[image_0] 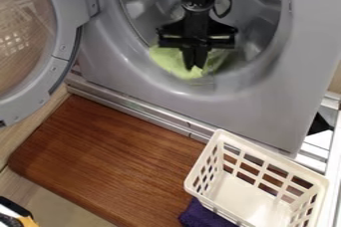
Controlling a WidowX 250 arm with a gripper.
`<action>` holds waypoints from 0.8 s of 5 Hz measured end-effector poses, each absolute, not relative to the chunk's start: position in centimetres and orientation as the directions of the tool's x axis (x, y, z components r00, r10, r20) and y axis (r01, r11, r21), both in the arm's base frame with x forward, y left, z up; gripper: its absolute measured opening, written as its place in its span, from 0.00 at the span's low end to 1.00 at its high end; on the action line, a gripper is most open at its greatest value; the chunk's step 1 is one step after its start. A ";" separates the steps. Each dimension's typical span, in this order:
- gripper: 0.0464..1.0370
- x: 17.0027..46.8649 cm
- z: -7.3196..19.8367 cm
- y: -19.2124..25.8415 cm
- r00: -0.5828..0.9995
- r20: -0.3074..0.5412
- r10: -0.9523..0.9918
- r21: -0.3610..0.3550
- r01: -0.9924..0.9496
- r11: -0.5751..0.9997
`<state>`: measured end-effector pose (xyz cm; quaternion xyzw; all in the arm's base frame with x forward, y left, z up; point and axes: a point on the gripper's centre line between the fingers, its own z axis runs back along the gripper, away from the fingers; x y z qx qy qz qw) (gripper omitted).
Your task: Place the green cloth on the left side of the basket
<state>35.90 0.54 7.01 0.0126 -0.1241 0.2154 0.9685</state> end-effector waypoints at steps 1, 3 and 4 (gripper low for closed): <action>0.01 33.3 8.3 0.8 0.864 0.271 0.423 -0.032 -0.431 0.902; 0.01 26.9 5.3 0.9 0.858 0.244 0.452 -0.029 -0.460 0.888; 0.01 24.9 3.3 1.0 0.856 0.236 0.460 -0.005 -0.473 0.881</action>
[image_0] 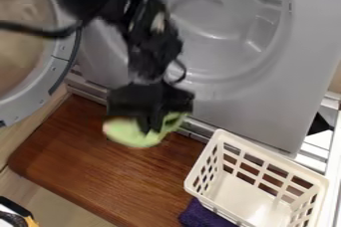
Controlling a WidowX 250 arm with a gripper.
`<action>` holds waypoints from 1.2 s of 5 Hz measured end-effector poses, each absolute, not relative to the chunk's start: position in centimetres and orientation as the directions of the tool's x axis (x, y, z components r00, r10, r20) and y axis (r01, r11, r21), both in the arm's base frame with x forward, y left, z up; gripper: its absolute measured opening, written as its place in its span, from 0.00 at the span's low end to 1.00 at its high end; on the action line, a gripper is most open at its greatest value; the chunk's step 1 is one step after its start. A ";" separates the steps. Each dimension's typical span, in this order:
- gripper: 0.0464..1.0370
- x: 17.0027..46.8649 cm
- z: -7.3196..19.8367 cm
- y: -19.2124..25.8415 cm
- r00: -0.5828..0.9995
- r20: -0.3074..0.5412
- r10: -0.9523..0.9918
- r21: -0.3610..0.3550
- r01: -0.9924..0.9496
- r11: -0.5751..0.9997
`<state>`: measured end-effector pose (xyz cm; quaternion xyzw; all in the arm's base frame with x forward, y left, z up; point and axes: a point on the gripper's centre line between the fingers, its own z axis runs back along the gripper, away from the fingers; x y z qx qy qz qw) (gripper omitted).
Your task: Place the green cloth on the left side of the basket
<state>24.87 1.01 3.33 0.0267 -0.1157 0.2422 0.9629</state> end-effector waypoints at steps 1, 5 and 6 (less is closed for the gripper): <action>0.01 24.2 0.5 1.4 0.844 0.236 0.482 -0.026 -0.491 0.871; 0.19 24.9 -5.0 1.1 0.834 0.136 0.534 -0.024 -0.537 0.843; 0.45 24.4 -5.0 0.9 0.847 0.115 0.519 0.015 -0.523 0.852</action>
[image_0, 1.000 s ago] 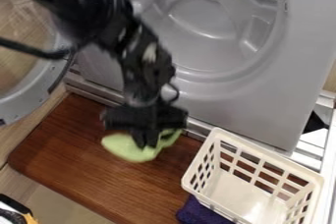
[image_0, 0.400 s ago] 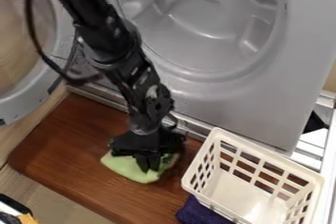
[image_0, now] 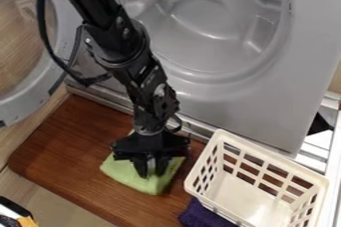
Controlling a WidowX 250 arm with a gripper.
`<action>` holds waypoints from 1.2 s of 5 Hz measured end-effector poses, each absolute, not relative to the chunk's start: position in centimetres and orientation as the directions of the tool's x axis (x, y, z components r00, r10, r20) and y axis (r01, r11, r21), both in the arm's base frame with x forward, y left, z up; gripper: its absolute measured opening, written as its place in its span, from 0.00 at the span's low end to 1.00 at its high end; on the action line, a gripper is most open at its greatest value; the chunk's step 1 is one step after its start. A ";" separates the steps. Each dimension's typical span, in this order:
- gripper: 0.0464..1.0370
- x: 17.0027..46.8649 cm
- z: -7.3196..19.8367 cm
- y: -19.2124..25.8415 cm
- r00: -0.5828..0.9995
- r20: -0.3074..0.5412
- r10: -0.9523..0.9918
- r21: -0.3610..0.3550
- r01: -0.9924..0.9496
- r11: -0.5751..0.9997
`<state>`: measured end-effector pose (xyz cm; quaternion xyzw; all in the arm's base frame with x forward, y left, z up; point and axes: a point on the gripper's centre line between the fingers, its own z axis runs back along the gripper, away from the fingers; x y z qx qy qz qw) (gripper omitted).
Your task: Place the green cloth on the left side of the basket
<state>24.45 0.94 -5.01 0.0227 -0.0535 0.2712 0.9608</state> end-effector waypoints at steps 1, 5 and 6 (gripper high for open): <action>0.77 24.3 -4.7 0.9 0.847 0.104 0.521 0.031 -0.526 0.850; 0.96 24.9 3.2 -0.6 0.876 0.142 0.461 -0.091 -0.452 0.887; 0.96 24.8 3.3 -0.5 0.879 0.144 0.455 -0.088 -0.446 0.891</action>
